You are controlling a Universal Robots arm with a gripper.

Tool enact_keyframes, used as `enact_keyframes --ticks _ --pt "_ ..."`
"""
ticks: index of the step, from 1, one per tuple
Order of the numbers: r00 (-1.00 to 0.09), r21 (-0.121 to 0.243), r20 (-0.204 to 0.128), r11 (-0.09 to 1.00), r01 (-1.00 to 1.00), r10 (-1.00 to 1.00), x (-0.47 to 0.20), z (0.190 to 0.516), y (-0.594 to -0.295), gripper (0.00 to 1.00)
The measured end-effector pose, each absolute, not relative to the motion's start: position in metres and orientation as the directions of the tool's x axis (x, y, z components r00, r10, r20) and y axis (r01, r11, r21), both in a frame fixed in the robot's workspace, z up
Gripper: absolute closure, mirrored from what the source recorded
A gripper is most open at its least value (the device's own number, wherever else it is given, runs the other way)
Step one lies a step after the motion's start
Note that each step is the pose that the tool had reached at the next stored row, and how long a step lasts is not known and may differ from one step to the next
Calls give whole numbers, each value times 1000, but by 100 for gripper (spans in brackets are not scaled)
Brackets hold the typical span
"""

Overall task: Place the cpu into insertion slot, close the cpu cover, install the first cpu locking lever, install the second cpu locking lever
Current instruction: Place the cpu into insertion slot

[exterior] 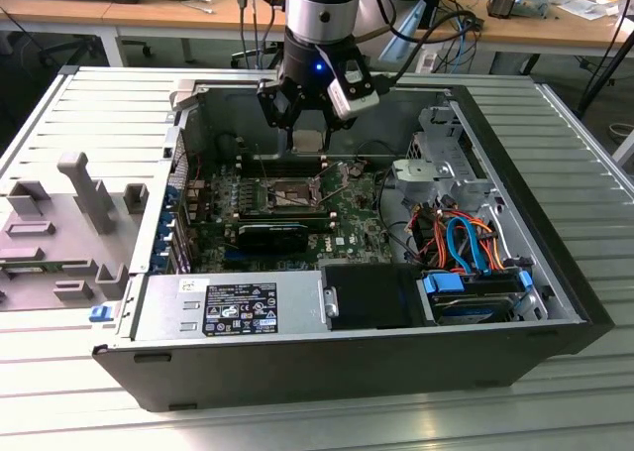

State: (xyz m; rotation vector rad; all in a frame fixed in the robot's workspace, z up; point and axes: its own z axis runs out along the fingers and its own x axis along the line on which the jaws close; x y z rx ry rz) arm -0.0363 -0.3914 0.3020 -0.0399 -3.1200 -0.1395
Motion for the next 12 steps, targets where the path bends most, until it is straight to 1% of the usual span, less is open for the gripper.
enact_keyframes --ticks 12 --pt "-1000 89 19 996 26 25 -36 293 -394 45"
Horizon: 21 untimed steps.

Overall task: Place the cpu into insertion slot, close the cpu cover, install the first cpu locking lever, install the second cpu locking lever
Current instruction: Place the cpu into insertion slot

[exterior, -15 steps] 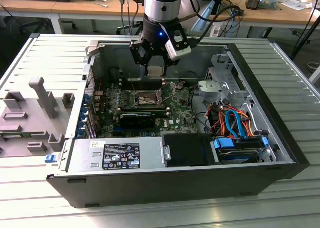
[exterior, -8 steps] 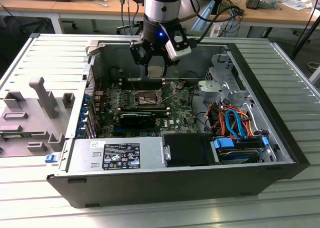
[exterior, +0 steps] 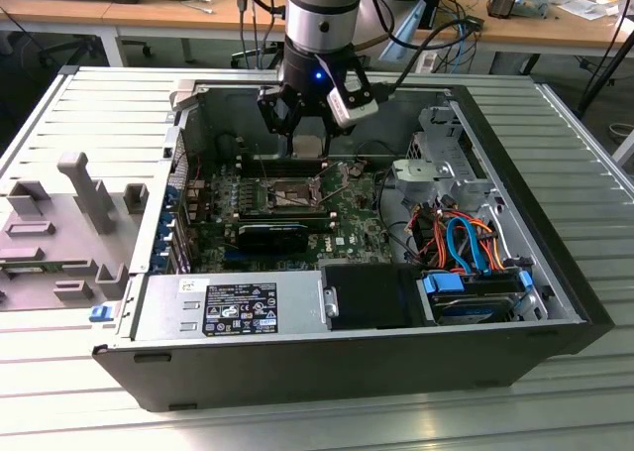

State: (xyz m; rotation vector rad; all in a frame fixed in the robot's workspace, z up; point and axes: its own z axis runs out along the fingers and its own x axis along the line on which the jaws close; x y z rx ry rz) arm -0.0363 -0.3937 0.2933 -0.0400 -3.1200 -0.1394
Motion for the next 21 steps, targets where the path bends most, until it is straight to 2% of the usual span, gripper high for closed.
enact_keyframes --ticks 21 --pt "-1000 89 19 996 26 25 -36 287 -398 45"
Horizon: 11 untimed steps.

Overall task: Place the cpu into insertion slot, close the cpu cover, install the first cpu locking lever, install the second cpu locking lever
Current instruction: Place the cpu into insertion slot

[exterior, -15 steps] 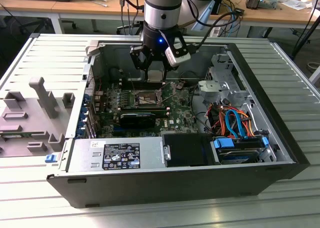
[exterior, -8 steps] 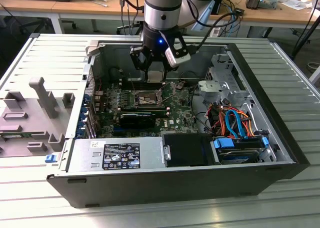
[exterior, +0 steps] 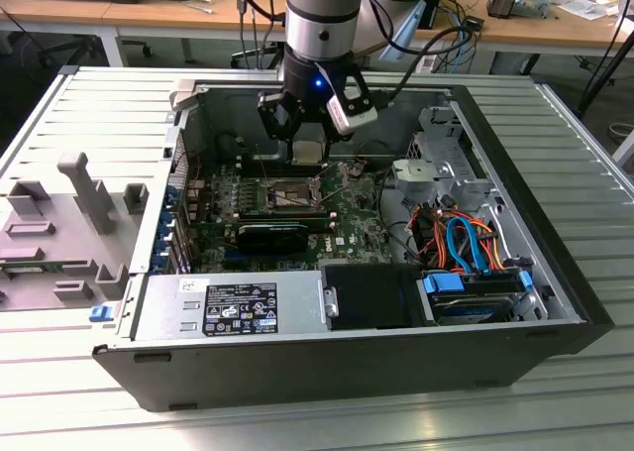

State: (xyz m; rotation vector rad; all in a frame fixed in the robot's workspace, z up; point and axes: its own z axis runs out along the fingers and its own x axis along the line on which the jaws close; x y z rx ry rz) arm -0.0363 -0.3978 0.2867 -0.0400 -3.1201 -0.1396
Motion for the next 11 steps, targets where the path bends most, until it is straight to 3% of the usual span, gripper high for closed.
enact_keyframes --ticks 11 --pt "-1000 89 19 996 26 25 -36 286 -399 45"
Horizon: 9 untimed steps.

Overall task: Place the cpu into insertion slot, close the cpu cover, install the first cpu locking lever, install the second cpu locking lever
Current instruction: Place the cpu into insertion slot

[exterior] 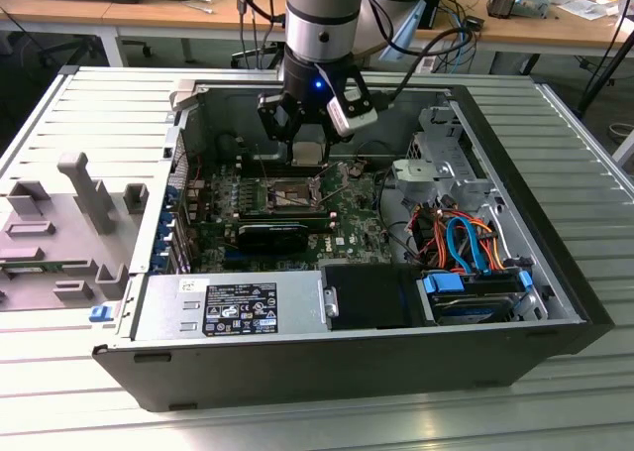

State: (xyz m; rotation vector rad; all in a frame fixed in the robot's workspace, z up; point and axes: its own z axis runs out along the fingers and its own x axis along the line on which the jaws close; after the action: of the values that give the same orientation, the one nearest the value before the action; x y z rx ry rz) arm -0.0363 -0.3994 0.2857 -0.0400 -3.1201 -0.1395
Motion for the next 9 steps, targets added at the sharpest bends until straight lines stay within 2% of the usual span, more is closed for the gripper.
enact_keyframes --ticks 9 --pt "-1000 89 19 996 26 25 -36 285 -401 45"
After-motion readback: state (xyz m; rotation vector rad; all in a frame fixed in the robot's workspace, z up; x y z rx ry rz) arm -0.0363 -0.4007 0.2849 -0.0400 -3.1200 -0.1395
